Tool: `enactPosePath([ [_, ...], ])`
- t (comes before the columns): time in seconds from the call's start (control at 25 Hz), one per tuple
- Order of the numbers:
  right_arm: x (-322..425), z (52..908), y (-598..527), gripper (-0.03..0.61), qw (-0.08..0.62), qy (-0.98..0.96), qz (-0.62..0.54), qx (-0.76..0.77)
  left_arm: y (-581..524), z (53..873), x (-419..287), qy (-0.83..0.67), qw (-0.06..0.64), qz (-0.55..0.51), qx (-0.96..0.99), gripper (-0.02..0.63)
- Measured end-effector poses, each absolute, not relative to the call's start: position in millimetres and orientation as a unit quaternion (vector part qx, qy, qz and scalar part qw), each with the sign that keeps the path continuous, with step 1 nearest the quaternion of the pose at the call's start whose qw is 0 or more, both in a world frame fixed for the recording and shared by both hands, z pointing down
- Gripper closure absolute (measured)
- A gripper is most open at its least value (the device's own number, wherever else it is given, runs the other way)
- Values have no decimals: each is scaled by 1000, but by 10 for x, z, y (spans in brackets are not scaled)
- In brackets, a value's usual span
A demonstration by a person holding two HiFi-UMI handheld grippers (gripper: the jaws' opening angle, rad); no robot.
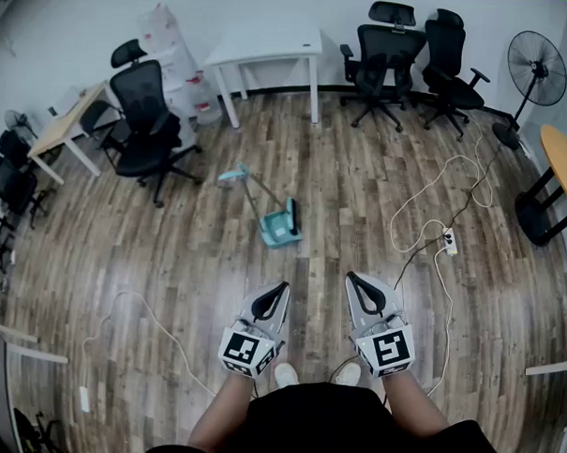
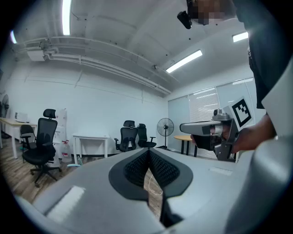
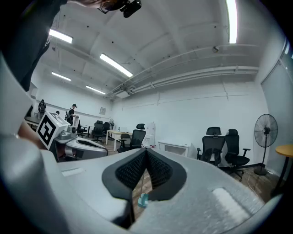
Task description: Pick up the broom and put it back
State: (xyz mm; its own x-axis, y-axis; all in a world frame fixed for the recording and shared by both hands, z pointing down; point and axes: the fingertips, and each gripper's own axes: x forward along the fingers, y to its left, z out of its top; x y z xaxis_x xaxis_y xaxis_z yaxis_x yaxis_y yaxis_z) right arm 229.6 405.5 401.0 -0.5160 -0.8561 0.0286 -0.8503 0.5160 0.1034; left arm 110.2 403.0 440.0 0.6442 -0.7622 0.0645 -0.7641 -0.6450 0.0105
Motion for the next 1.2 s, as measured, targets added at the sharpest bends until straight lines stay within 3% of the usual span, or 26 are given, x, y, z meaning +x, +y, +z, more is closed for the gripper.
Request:
enactPosePath([
  [1.2,1220,4192,4027,575,49,-857,-25,513,3976,4602,0,-392,23,36,919,594],
])
